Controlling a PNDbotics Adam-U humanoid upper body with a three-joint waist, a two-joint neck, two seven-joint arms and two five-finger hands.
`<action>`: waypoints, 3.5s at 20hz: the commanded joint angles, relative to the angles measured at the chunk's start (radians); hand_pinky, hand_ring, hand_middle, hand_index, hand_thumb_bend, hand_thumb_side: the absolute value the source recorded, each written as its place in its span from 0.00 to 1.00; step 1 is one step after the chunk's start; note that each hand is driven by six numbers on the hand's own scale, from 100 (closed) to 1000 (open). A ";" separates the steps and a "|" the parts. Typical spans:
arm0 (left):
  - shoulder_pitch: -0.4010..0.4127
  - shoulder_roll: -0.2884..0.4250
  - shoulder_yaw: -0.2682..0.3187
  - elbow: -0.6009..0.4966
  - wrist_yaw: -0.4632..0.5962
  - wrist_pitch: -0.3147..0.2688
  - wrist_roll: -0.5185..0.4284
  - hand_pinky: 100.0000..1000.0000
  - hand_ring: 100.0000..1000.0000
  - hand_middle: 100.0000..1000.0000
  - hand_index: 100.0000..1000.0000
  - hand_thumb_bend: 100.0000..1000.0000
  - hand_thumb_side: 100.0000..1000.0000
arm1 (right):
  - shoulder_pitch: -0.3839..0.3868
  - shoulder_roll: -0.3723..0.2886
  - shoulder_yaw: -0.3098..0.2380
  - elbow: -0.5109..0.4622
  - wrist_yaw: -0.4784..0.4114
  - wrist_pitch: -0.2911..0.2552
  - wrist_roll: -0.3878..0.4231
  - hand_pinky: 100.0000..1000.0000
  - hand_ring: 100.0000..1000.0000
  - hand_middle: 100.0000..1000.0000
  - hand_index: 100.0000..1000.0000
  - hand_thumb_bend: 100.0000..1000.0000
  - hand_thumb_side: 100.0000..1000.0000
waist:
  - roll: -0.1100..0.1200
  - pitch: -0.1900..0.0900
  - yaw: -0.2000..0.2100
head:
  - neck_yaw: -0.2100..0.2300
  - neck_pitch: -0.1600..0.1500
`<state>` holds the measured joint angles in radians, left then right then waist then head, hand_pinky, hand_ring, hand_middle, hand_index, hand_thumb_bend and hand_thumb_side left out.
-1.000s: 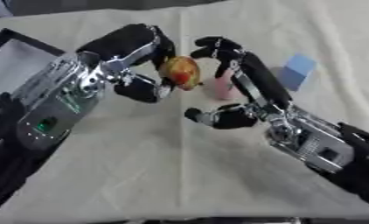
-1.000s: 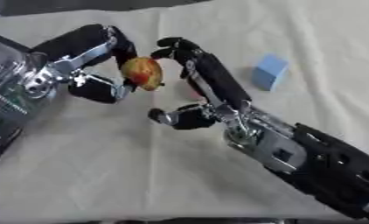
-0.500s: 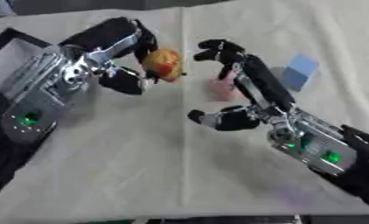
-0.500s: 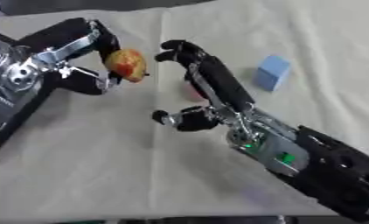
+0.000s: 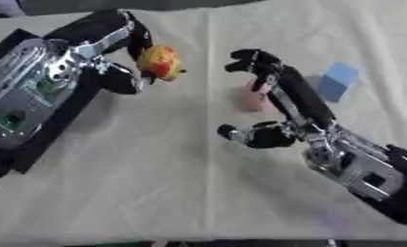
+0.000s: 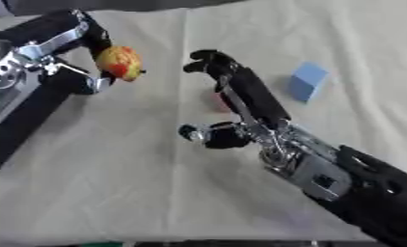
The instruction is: Pick up the objects with one hand, pass them to the other hand, and then place them into the box on the other side of the table.
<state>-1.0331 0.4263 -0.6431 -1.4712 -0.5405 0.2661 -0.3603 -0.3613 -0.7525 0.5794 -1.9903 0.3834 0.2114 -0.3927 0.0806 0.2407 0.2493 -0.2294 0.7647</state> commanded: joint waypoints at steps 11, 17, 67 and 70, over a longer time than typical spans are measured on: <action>0.045 0.148 0.068 -0.018 0.022 0.017 0.019 0.68 0.53 0.34 0.30 0.13 0.00 | -0.001 -0.027 -0.017 -0.010 0.015 -0.002 -0.018 0.47 0.82 0.82 0.76 0.65 0.00 | 0.000 -0.033 0.001 | 0.021 0.005; 0.081 0.197 0.092 -0.030 0.032 0.023 0.018 0.68 0.53 0.34 0.30 0.13 0.00 | -0.003 -0.026 -0.018 -0.010 0.016 -0.003 -0.020 0.47 0.82 0.82 0.76 0.65 0.00 | -0.001 -0.031 0.001 | 0.043 0.005; 0.220 0.320 0.288 0.115 -0.068 0.027 0.136 0.93 0.76 0.63 0.74 0.42 0.41 | 0.029 0.008 -0.008 -0.010 0.073 0.004 -0.045 0.48 0.80 0.81 0.77 0.64 0.00 | -0.062 -0.002 -0.055 | 0.169 0.005; 0.218 0.318 0.292 0.115 -0.083 0.018 0.138 0.93 0.77 0.64 0.75 0.47 0.50 | 0.029 0.008 -0.009 -0.010 0.072 0.004 -0.046 0.48 0.80 0.81 0.77 0.64 0.00 | -0.061 -0.002 -0.055 | 0.165 0.005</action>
<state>-0.8002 0.7124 -0.3708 -1.3485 -0.6131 0.2909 -0.2235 -0.3252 -0.7348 0.5797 -1.9903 0.4491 0.2147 -0.4344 0.0309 0.2421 0.1934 -0.0627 0.7647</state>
